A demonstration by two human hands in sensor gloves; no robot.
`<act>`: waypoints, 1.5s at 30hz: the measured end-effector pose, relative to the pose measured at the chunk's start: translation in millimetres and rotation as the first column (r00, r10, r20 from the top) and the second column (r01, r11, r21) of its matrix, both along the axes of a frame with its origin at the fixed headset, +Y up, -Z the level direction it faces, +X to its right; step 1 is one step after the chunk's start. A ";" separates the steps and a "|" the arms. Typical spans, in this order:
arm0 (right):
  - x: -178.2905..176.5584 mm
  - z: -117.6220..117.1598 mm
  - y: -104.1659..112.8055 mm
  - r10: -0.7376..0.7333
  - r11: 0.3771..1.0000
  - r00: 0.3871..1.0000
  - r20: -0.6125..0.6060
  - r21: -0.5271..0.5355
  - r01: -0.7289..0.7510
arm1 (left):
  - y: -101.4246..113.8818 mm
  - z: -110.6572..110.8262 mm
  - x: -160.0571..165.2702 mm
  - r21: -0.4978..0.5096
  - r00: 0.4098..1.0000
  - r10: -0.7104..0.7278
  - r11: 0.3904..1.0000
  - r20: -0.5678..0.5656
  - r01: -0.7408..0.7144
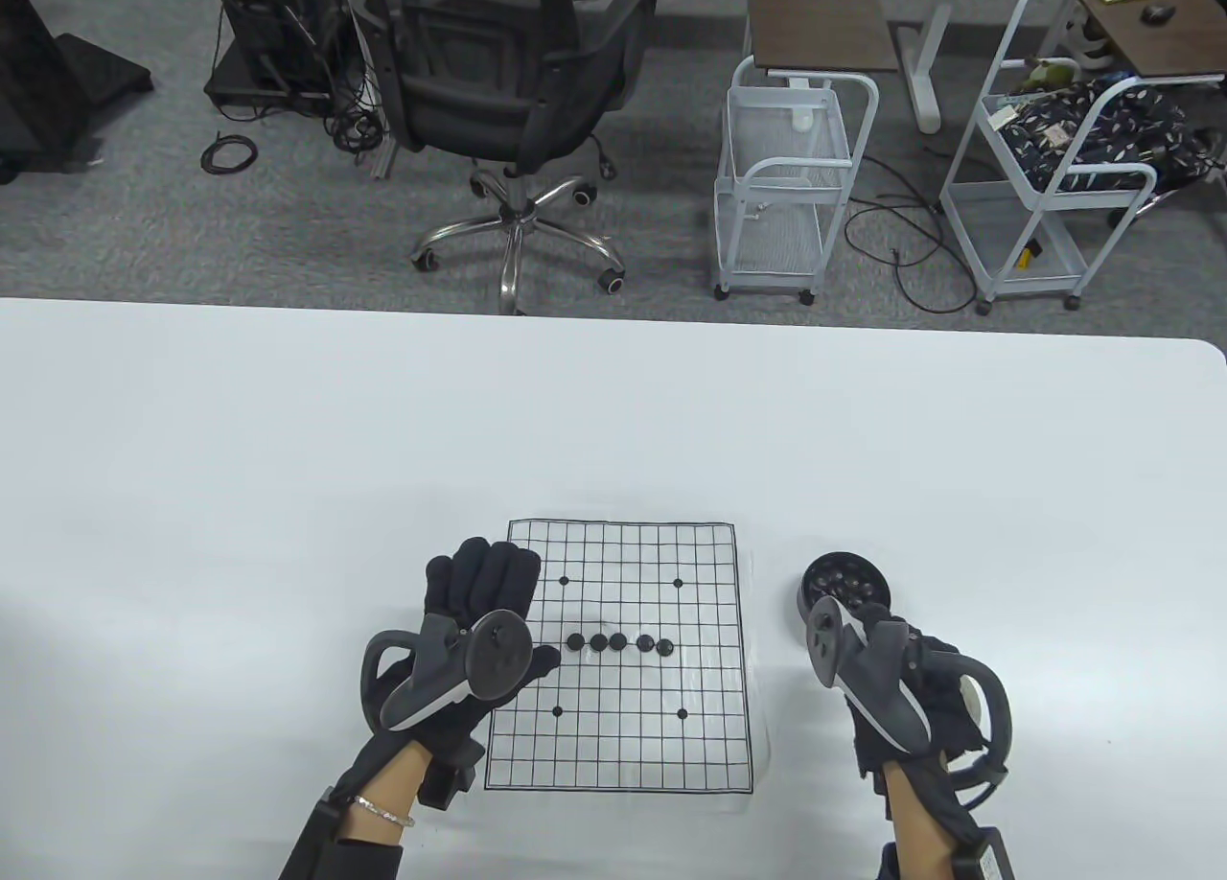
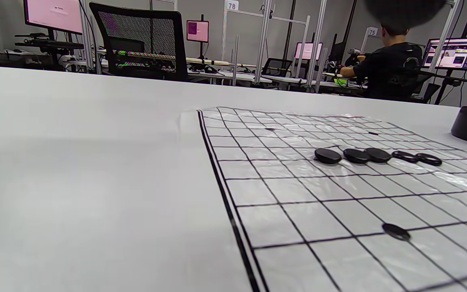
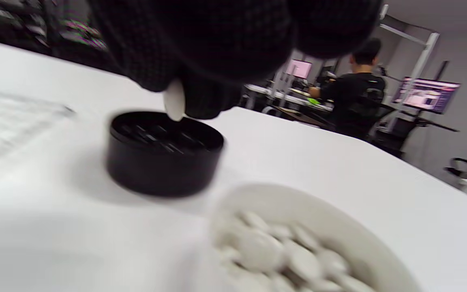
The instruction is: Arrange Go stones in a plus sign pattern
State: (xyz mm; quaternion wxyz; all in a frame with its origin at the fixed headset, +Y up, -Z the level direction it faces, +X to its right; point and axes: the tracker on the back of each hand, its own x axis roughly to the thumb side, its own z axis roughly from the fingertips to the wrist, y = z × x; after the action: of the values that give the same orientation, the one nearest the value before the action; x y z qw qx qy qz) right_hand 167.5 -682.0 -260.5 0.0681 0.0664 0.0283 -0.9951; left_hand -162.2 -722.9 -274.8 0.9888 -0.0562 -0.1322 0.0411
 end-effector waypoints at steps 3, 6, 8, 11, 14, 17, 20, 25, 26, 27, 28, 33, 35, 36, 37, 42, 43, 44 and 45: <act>-15.4 -3.6 9.1 -0.081 0.996 0.993 -0.089 0.031 0.084 | 0.3 -0.2 -0.5 0.000 1.000 -0.003 1.000 -0.005 0.003; -44.8 -21.5 7.0 -0.204 0.979 0.964 -0.172 -0.006 0.206 | 0.2 -0.3 -1.3 -0.004 1.000 -0.002 1.000 -0.010 0.002; -65.8 -37.3 1.7 -0.265 0.964 0.941 -0.208 -0.047 0.261 | 0.2 -0.2 -1.8 -0.003 1.000 -0.008 1.000 -0.013 0.007; -96.6 -58.0 -12.7 -0.307 0.951 0.925 -0.225 -0.111 0.288 | 0.8 -0.5 -3.0 -0.004 1.000 -0.003 1.000 -0.018 0.003; -118.9 -72.2 -29.9 -0.325 0.939 0.921 -0.216 -0.192 0.286 | 1.8 -1.0 -4.1 -0.005 1.000 0.006 1.000 -0.019 -0.007; -131.4 -79.4 -41.8 -0.342 0.927 0.916 -0.210 -0.234 0.292 | 1.9 -1.4 -4.5 -0.004 1.000 0.009 1.000 -0.018 -0.009; -140.9 -84.1 -51.8 -0.345 0.925 0.913 -0.216 -0.246 0.290 | 2.0 -1.7 -5.1 -0.005 1.000 0.010 1.000 -0.020 -0.010; -147.9 -85.7 -60.5 -0.322 0.928 0.923 -0.211 -0.264 0.263 | 2.2 -2.0 -5.8 -0.006 1.000 0.016 1.000 -0.022 -0.016; -148.3 -85.5 -60.8 -0.325 0.927 0.921 -0.213 -0.263 0.267 | 2.2 -2.0 -5.8 -0.006 1.000 0.016 1.000 -0.022 -0.016; -148.8 -85.1 -60.7 -0.330 0.926 0.919 -0.216 -0.261 0.272 | 2.2 -2.1 -5.9 -0.007 1.000 0.015 1.000 -0.022 -0.015; -149.7 -84.8 -60.8 -0.328 0.927 0.919 -0.218 -0.264 0.268 | 2.2 -2.1 -5.8 -0.007 1.000 0.014 1.000 -0.022 -0.014; -154.7 -81.3 -60.1 -0.264 0.949 0.935 -0.237 -0.237 0.208 | 2.3 -2.1 -5.8 -0.008 1.000 0.012 1.000 -0.023 -0.012; -156.8 -80.5 -59.9 -0.239 0.956 0.940 -0.242 -0.230 0.184 | 2.3 -2.1 -5.8 -0.007 1.000 0.012 1.000 -0.023 -0.012; -157.6 -80.1 -59.9 -0.230 0.958 0.943 -0.241 -0.227 0.176 | 2.6 -1.9 -5.7 -0.006 1.000 0.003 1.000 -0.022 -0.004; -158.5 -79.5 -59.5 -0.210 0.963 0.947 -0.241 -0.221 0.157 | 2.7 -1.9 -5.7 -0.006 1.000 0.002 1.000 -0.022 -0.002; -162.1 -77.2 -58.5 -0.144 0.974 0.957 -0.250 -0.208 0.092 | 2.4 -1.9 -5.6 -0.008 1.000 0.005 1.000 -0.022 -0.005; -162.5 -76.8 -58.0 -0.137 0.975 0.958 -0.251 -0.206 0.085 | 2.5 -1.8 -5.5 -0.008 1.000 0.004 1.000 -0.022 -0.004; -162.8 -76.3 -57.5 -0.127 0.976 0.959 -0.253 -0.205 0.075 | 2.6 -1.7 -5.4 -0.007 1.000 0.003 1.000 -0.021 -0.003; -162.8 -76.0 -57.1 -0.124 0.976 0.959 -0.254 -0.206 0.071 | 2.7 -1.6 -5.3 -0.006 1.000 0.002 1.000 -0.020 -0.002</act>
State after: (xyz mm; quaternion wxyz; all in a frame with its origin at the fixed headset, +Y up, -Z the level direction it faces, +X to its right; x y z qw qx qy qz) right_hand 4.7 -739.2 -336.5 0.0206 -0.0729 -0.0639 -0.9951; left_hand -167.5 -720.2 -276.5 0.9899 -0.0585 -0.1222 0.0430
